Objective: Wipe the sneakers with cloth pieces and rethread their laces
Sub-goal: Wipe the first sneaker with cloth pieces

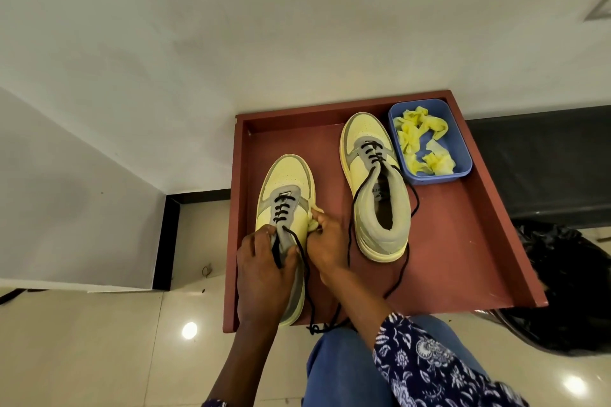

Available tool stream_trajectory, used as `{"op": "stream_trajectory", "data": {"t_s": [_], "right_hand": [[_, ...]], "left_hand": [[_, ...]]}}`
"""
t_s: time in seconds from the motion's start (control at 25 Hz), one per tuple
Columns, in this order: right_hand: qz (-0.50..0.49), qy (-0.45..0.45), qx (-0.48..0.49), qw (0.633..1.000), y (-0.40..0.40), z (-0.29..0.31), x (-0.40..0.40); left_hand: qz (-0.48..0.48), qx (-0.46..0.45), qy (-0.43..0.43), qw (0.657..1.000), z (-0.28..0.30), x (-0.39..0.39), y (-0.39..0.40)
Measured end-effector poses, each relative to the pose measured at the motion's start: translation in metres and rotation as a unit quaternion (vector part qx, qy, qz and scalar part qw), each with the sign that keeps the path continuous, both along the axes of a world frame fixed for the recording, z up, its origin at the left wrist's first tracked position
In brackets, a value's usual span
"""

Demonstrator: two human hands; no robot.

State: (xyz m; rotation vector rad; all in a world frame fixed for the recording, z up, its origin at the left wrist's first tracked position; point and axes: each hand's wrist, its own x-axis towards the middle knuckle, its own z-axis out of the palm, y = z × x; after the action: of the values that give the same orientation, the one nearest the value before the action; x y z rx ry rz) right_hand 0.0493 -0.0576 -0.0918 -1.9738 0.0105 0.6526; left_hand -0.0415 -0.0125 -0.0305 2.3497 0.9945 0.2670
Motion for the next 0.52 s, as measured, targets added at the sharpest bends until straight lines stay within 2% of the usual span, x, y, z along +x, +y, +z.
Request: {"op": "stream_trajectory", "data": {"t_s": [0.52], "right_hand": [[0.003, 0.073, 0.021, 0.997, -0.033, 0.024, -0.048]], "left_hand": [[-0.011, -0.01, 0.022, 1.0, 0.005, 0.0, 0.001]]}}
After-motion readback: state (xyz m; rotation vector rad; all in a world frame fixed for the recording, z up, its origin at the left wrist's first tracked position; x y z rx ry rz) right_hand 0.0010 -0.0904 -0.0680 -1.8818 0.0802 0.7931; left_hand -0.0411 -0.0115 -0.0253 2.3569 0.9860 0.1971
